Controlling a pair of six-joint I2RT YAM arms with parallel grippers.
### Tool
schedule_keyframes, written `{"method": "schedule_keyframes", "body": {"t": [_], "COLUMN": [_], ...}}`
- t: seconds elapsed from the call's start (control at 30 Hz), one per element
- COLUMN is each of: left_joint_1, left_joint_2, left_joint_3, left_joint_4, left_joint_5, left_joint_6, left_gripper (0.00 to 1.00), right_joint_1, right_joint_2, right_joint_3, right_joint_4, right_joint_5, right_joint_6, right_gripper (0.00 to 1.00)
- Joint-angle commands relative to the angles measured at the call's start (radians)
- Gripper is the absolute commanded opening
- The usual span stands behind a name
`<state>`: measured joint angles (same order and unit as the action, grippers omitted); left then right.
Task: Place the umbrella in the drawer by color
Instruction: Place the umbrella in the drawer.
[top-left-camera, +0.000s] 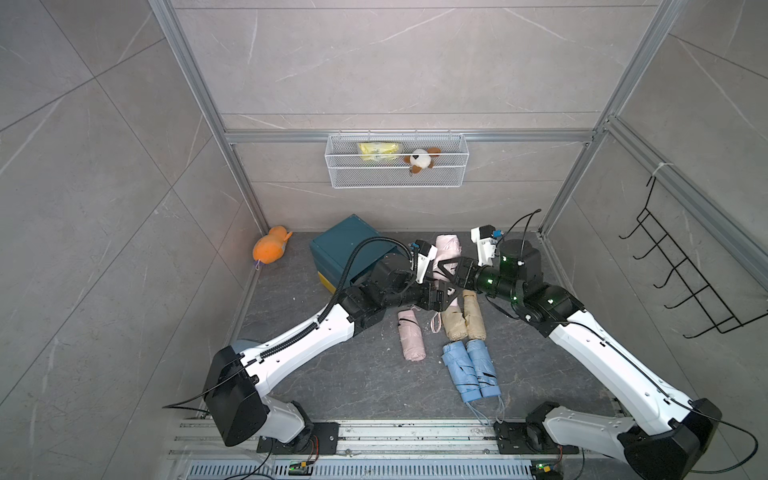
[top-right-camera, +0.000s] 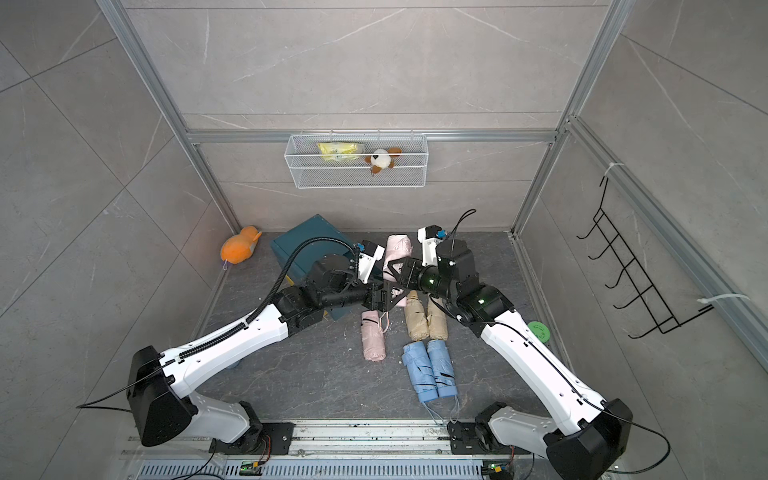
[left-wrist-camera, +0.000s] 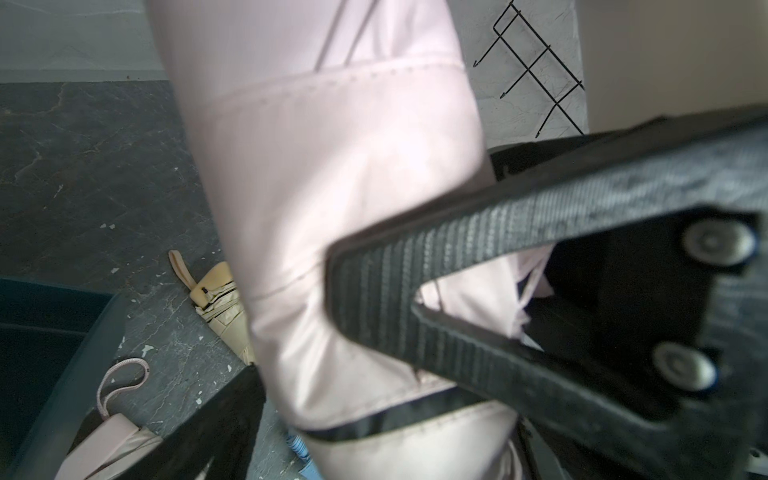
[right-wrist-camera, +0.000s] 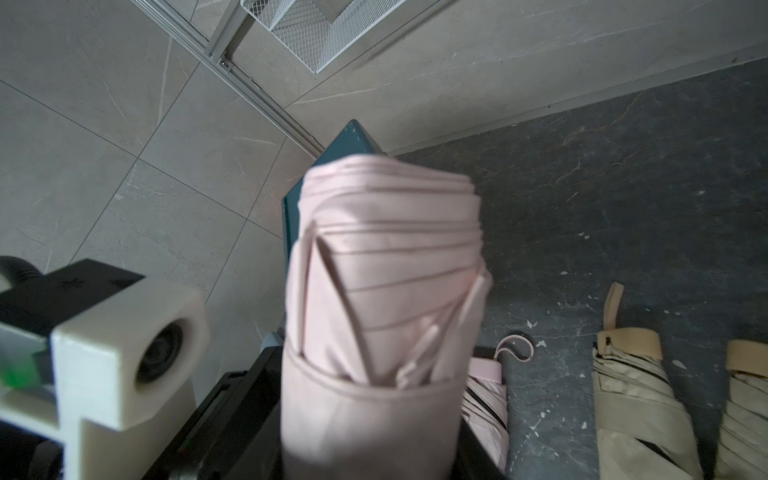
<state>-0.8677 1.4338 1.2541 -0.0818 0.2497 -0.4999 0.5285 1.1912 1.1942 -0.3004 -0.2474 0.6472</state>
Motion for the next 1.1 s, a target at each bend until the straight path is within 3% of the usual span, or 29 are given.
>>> {"method": "schedule_keyframes", "body": {"t": [0.0,0.13,0.27,0.4,0.5,0.6,0.87,1.07], "left_joint_1": [0.009,0.010,0.010,0.015,0.024,0.041,0.065,0.066], "left_joint_2": [-0.001,-0.004,0.000,-0.001,-0.001,-0.008,0.006,-0.005], "left_joint_3": [0.010,-0.005,0.002,0.003,0.005,0.004,0.108,0.136], "left_joint_4": [0.106,0.133,0.126,0.116,0.100,0.097,-0.094,-0.200], "left_joint_5": [0.017,0.017,0.023,0.022,0.027,0.047,0.106,0.166], "left_joint_6": [-0.015,-0.022,-0.020,-0.014,-0.013,-0.016,0.059,0.110], "left_gripper": [0.81,0.61,0.50,0.38,0.34,0.33,0.33,0.34], "right_joint_1": [0.002,0.001,-0.001,-0.006,-0.013,-0.021,-0.073,-0.101], "right_joint_2": [-0.030,-0.026,-0.027,-0.031,-0.035,-0.040,-0.064,0.001], "right_joint_3": [-0.013,-0.025,-0.029,-0.024,-0.009,0.008,0.068,0.125], "right_joint_4": [0.059,0.074,0.077,0.069,0.047,0.023,-0.073,-0.090], "right_joint_5": [-0.041,-0.054,-0.062,-0.061,-0.061,-0.067,-0.075,-0.173], "right_joint_6": [0.017,0.026,0.028,0.023,0.006,-0.010,-0.087,-0.122], "right_gripper": [0.42,0.42,0.44,0.58,0.71,0.78,0.85,0.85]}}
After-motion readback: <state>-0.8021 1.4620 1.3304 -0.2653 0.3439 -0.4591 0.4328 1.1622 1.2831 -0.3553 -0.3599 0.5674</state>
